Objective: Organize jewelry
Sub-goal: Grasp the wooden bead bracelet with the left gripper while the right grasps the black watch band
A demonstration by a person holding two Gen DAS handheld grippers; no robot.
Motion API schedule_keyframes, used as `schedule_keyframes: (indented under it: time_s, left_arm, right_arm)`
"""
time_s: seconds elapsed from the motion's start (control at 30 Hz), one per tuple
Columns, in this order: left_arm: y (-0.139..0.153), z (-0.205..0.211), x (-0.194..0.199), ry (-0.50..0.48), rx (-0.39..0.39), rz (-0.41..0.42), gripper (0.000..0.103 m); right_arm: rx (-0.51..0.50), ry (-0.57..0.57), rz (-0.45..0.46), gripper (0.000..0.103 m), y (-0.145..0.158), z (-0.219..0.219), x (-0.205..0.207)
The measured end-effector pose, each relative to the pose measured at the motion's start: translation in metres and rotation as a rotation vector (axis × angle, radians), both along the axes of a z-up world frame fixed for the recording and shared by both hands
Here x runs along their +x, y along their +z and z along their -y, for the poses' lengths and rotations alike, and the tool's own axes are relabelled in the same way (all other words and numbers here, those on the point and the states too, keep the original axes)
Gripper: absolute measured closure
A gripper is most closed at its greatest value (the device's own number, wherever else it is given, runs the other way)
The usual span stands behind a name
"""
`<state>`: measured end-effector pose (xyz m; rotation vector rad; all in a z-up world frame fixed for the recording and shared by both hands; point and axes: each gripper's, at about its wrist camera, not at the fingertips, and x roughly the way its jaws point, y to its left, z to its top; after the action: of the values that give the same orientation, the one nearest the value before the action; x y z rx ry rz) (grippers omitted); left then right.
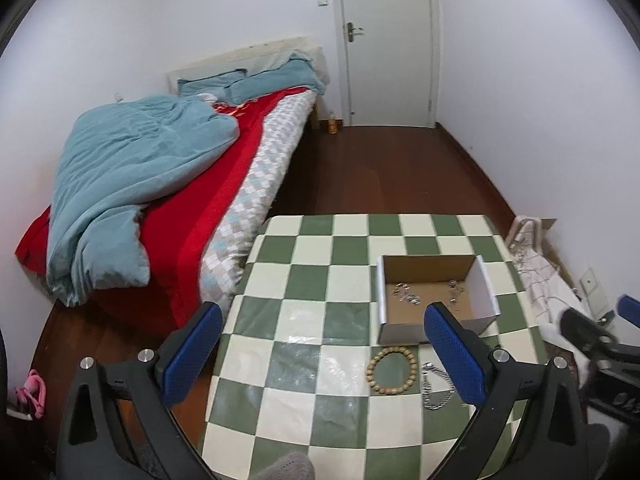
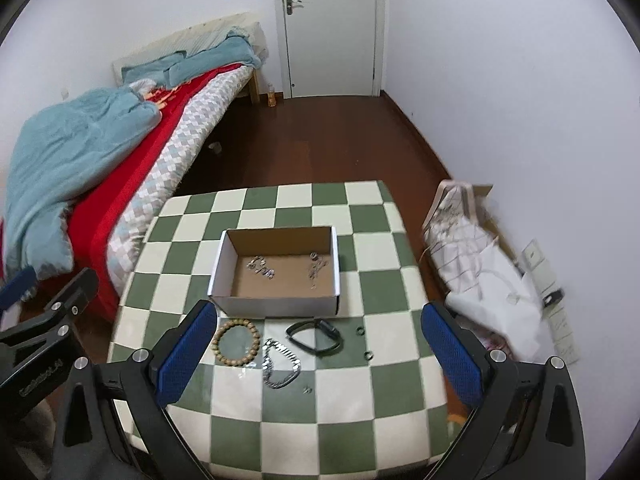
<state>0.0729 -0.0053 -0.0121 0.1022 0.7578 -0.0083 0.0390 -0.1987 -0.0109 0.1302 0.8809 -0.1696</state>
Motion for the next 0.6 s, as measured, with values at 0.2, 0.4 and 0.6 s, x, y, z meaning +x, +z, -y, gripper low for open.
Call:
schedule_keyframes:
  time_s: [0.2, 0.4, 0.6]
  left_arm:
    - [-0.06, -0.011, 0.012, 0.052, 0.037, -0.108, 0.0]
    - [-0.129, -0.009, 0.034, 0.077, 0.108, -0.213, 0.0]
    - [-0.18, 0.004, 0.065, 0.055, 0.115, -0.32, 0.0]
  right_arm:
    - [0.051, -0.047, -0.072, 0.024, -0.057, 0.022, -0.005]
    - [0.203, -0.104, -0.183, 0.039, -0.146, 0.051, 0.016]
    - [0.274, -0.177, -0.221, 0.039, -0.199, 0.068, 0.041]
